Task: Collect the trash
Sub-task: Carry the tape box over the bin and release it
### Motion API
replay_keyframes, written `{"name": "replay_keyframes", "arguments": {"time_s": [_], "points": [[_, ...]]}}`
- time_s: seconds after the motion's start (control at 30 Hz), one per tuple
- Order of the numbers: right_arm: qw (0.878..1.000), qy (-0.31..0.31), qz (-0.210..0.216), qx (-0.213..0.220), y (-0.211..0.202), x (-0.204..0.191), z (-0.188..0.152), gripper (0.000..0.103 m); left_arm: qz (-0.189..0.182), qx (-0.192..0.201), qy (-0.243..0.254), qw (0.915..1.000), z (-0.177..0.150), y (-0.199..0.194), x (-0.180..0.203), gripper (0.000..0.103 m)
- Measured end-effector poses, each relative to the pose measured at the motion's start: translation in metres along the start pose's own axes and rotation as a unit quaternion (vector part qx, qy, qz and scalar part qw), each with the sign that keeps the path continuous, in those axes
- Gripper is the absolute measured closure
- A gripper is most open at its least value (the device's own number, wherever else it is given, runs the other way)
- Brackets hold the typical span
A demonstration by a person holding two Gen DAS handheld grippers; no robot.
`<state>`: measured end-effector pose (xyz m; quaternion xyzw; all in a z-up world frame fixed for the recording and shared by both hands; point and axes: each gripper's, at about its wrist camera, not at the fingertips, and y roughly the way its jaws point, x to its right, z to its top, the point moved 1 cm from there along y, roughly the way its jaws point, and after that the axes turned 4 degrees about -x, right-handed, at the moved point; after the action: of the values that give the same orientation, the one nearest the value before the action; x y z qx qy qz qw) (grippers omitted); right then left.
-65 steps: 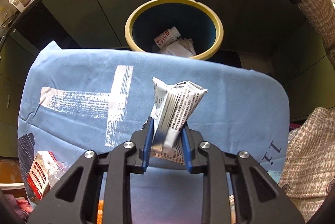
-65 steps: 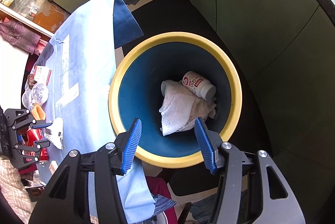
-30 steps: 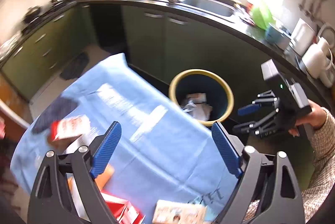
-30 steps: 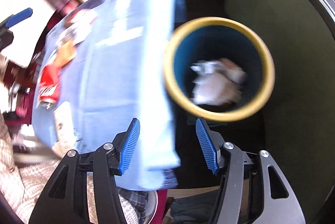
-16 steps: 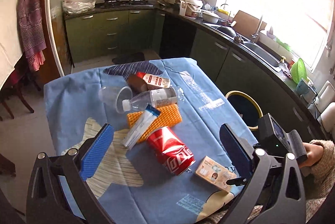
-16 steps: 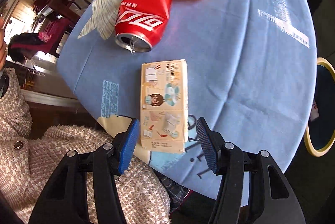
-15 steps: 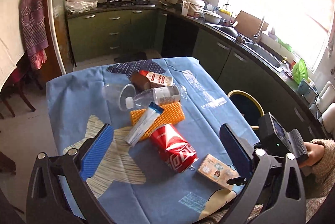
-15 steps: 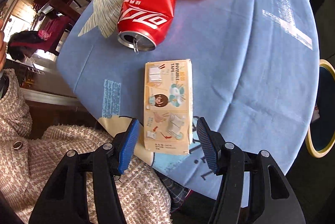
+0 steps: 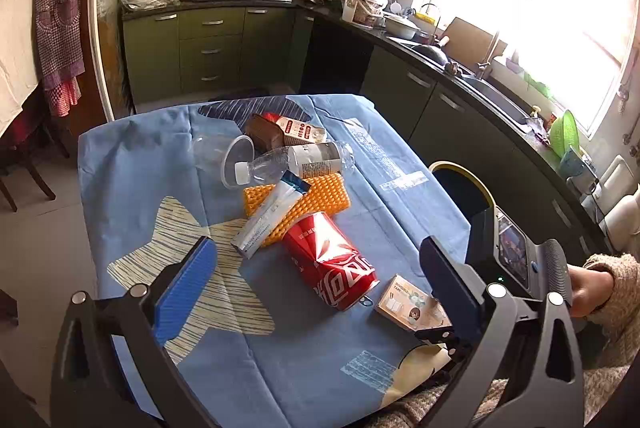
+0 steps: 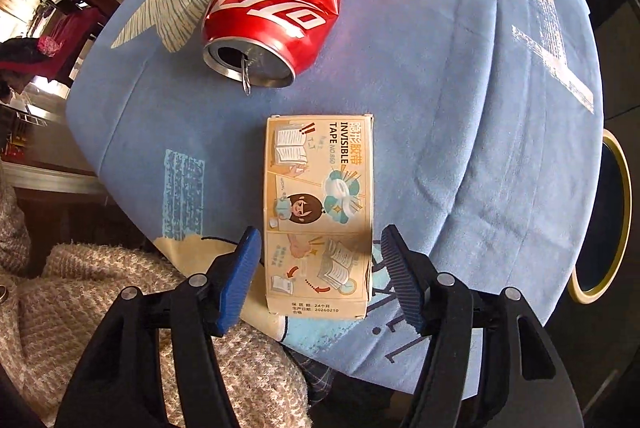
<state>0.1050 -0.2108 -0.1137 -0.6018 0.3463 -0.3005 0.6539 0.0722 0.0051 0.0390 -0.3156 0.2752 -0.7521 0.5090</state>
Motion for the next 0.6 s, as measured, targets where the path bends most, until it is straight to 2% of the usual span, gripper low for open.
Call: {"name": "replay_keyframes", "arguments": {"time_s": [0.23, 0.3, 0.37, 0.53, 0.6], "points": [[1.0, -0.007, -0.008, -0.001, 0.01, -0.005, -0.001, 0.045, -0.005, -0.008, 0.01, 0.9999, 0.0, 0.005, 0.009, 0.007], [1.0, -0.015, -0.022, 0.005, 0.01, -0.004, -0.005, 0.046, -0.006, -0.01, 0.012, 0.9999, -0.001, 0.006, 0.01, 0.006], [1.0, -0.009, -0.016, 0.008, 0.005, 0.004, -0.007, 0.047, -0.005, -0.013, 0.014, 0.9998, -0.001, 0.008, 0.011, 0.007], [0.997, 0.058, 0.005, 0.054, -0.029, 0.057, -0.019, 0.047, -0.002, -0.019, 0.018, 0.9997, 0.002, 0.014, 0.013, 0.006], [0.991, 0.102, -0.011, 0.081, -0.047, 0.095, -0.024, 0.047, 0.0, -0.02, 0.017, 0.9996, 0.005, 0.016, 0.013, 0.006]]}}
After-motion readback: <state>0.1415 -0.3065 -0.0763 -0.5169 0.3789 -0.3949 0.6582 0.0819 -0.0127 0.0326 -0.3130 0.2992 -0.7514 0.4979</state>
